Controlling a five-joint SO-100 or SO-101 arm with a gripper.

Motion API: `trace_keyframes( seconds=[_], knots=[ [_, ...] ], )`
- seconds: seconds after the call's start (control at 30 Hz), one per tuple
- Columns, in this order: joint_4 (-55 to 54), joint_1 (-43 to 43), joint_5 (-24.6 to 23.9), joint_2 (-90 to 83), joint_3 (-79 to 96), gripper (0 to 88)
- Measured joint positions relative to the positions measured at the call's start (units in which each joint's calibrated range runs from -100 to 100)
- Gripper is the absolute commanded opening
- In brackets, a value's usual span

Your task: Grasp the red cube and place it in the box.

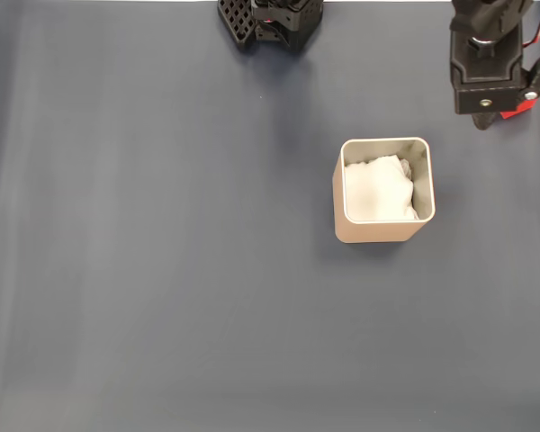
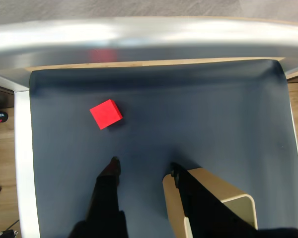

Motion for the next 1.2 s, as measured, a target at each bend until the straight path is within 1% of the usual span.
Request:
trace_keyframes(
  seconds=[0.17,0.33,0.83,1.2],
  knots=[
    [0.0,0.0,0.98,1.52,-1.37,31.2],
    [-2.36,0.0,2.78,1.52,-1.09,34.0],
    [-9.91,-1.2,7.23,5.88,-0.73,35.6],
    [-13.89,-1.2,8.89,10.61,-1.28,36.0]
  ],
)
